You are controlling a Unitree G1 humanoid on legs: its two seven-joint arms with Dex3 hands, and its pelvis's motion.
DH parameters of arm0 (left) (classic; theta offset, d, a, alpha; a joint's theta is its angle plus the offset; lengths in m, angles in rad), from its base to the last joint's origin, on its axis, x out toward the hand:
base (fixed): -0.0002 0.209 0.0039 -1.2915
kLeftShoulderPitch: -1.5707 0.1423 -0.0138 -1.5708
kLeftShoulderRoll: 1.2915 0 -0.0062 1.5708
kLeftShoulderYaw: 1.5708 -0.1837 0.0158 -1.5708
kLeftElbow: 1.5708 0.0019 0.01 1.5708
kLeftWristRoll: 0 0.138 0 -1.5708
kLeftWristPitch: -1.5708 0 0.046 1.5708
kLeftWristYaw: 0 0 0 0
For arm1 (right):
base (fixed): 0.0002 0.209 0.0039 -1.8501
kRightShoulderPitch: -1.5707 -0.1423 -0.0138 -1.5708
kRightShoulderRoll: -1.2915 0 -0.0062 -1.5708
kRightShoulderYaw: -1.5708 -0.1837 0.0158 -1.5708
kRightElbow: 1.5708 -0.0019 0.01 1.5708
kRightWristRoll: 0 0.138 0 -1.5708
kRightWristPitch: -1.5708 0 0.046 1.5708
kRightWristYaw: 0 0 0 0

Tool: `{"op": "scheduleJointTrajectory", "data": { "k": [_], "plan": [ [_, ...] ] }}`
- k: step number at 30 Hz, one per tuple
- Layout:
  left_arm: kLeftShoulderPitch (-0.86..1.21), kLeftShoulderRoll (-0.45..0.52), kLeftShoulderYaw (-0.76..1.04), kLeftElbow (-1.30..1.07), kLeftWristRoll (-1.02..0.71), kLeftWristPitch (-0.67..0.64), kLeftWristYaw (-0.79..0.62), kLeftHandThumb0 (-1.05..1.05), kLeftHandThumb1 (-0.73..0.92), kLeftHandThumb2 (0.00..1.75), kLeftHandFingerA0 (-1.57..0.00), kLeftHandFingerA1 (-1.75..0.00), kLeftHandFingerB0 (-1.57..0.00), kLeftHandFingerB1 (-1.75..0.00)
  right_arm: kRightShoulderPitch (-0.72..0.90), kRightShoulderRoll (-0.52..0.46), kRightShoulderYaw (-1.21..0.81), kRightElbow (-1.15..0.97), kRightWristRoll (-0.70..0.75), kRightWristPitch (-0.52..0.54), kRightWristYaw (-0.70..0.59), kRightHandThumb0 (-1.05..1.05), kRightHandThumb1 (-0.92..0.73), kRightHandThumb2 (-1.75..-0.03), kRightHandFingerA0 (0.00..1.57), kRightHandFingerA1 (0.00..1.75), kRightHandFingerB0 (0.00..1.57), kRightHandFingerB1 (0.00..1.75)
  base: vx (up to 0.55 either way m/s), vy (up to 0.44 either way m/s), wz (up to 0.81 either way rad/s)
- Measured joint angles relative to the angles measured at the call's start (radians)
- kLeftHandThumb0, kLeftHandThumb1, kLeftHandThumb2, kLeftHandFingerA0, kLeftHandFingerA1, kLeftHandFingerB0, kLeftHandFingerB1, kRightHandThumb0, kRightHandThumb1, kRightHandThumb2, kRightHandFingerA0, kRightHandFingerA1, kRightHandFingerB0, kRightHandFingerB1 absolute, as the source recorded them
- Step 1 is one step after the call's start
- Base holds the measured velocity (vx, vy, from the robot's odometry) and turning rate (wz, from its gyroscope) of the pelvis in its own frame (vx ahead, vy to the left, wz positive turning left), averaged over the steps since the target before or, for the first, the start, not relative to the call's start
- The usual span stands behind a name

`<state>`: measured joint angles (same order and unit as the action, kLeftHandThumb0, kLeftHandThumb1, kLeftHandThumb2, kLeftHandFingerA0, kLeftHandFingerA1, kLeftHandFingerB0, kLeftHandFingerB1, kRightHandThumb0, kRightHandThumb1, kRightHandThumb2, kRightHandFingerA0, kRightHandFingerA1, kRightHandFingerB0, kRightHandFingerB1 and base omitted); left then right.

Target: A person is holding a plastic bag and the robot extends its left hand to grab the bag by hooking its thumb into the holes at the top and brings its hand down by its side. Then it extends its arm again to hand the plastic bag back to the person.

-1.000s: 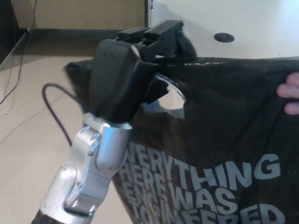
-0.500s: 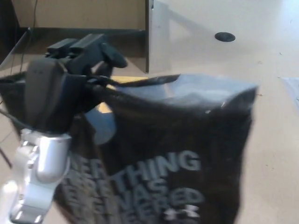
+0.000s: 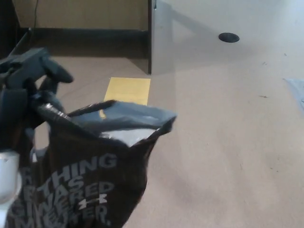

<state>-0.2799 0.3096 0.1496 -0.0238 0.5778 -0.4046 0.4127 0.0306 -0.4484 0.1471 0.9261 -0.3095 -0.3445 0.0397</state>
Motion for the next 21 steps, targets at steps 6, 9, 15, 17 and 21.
{"op": "scheduleJointTrajectory", "data": {
  "k": [6,9,15,17,21],
  "plan": [
    [0.148,0.002,0.047,0.063,-0.025,-0.056,0.021,0.03,0.63,0.92,-0.98,-1.55,-0.79,-1.15,0.0,0.001,-0.001,-0.001,0.001,0.003,0.003,-0.38,-0.6,-0.78,0.65,0.58,0.45,0.49,0.0,0.0,0.0],
    [0.229,0.003,0.083,0.153,-0.041,-0.103,0.047,-0.01,0.68,0.87,-0.95,-1.6,-0.81,-1.22,-0.006,0.005,0.0,0.002,0.001,0.003,0.003,-0.39,-0.6,-0.78,0.62,0.57,0.44,0.48,0.0,0.0,0.0],
    [0.325,0.003,0.112,0.327,-0.06,-0.188,0.083,-0.08,0.7,0.87,-1.03,-1.53,-0.82,-1.12,-0.008,0.01,0.0,0.009,0.001,0.004,0.004,-0.38,-0.6,-0.78,0.62,0.57,0.47,0.49,0.0,0.0,0.0],
    [0.34,0.003,0.114,0.361,-0.063,-0.207,0.091,-0.12,0.72,0.84,-0.98,-1.56,-0.8,-1.21,-0.009,0.011,0.0,0.011,0.001,0.004,0.004,-0.38,-0.6,-0.79,0.64,0.58,0.46,0.49,0.0,0.0,0.0],
    [0.394,0.003,0.111,0.488,-0.064,-0.271,0.139,-0.09,0.73,0.79,-0.98,-1.48,-0.79,-1.17,-0.014,0.013,0.0,0.021,0.001,0.005,0.004,-0.38,-0.6,-0.78,0.64,0.57,0.47,0.49,0.0,0.0,0.0]
  ]
}}
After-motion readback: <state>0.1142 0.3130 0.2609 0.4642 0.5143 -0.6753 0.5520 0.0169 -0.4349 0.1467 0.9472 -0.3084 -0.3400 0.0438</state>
